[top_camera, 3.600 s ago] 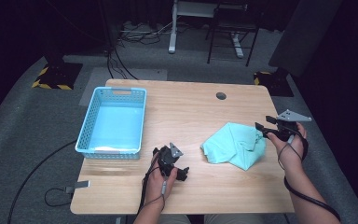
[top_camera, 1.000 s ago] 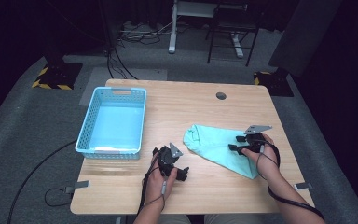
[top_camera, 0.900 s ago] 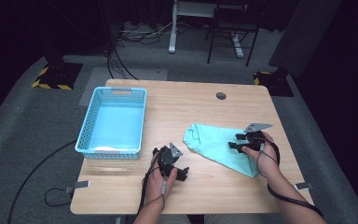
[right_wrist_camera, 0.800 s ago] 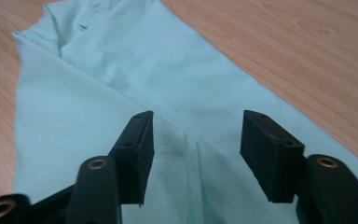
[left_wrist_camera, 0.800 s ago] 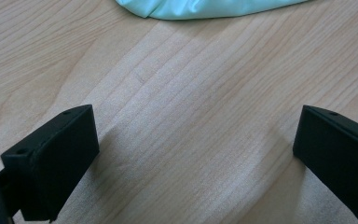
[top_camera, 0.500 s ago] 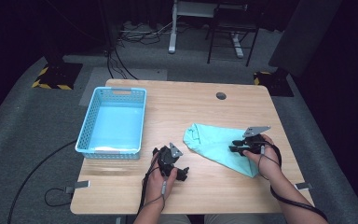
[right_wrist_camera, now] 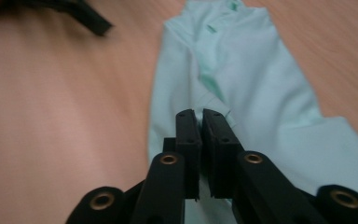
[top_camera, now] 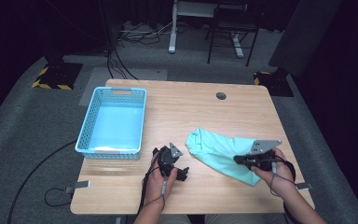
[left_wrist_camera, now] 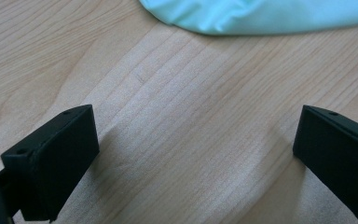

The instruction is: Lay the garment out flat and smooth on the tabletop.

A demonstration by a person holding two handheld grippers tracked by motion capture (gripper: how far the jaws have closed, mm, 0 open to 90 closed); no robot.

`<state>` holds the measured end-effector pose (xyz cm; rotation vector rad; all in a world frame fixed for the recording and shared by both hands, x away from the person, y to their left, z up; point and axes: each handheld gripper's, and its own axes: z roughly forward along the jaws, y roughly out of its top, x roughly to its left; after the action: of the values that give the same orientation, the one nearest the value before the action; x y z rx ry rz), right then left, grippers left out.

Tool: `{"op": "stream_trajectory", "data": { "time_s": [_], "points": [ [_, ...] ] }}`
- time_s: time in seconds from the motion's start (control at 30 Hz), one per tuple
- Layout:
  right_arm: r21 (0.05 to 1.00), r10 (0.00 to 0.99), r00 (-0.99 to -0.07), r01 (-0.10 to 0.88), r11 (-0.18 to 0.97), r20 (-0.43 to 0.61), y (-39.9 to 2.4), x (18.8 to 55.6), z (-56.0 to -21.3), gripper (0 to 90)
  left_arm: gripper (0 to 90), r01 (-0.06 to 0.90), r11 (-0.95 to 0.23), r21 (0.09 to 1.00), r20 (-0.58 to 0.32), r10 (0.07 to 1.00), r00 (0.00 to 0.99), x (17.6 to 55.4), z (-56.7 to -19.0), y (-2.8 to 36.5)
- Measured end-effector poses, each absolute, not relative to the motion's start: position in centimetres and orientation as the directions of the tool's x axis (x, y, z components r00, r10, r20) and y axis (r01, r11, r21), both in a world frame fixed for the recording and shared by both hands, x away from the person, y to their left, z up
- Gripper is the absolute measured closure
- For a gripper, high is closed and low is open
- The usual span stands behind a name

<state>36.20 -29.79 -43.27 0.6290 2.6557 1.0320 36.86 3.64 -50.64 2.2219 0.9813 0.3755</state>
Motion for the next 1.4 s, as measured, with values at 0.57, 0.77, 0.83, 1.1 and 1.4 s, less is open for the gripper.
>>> {"op": "stream_trajectory", "data": {
  "time_s": [0.57, 0.77, 0.83, 1.1, 1.4],
  "points": [
    [0.696, 0.613, -0.79, 0.424, 0.579, -0.029, -32.3, 39.1, -46.6, 50.1, 0.1, 0.544, -0.493, 0.679, -0.005, 0.738, 0.675, 36.8, -50.6, 3.7],
    [0.693, 0.641, -0.767, 0.467, 0.549, 0.009, -31.8, 42.5, -49.4, 48.9, 0.2, 0.543, -0.493, 0.679, -0.004, 0.738, 0.675, 36.9, -50.6, 3.7],
    [0.693, 0.644, -0.765, 0.462, 0.553, -0.003, -31.7, 43.4, -49.4, 49.1, 0.2, 0.543, -0.493, 0.68, -0.005, 0.738, 0.675, 36.9, -50.6, 3.7],
    [0.739, 0.678, -0.734, 0.44, 0.51, -0.03, -31.7, 44.9, -48.3, 44.5, 0.2, 0.544, -0.492, 0.68, -0.006, 0.738, 0.675, 36.9, -50.6, 3.7],
    [0.754, 0.619, -0.786, 0.396, 0.524, -0.017, -32.7, 37.6, -46.4, 44.3, 0.2, 0.545, -0.49, 0.68, -0.007, 0.739, 0.674, 36.8, -50.6, 3.6]
  ]
}}
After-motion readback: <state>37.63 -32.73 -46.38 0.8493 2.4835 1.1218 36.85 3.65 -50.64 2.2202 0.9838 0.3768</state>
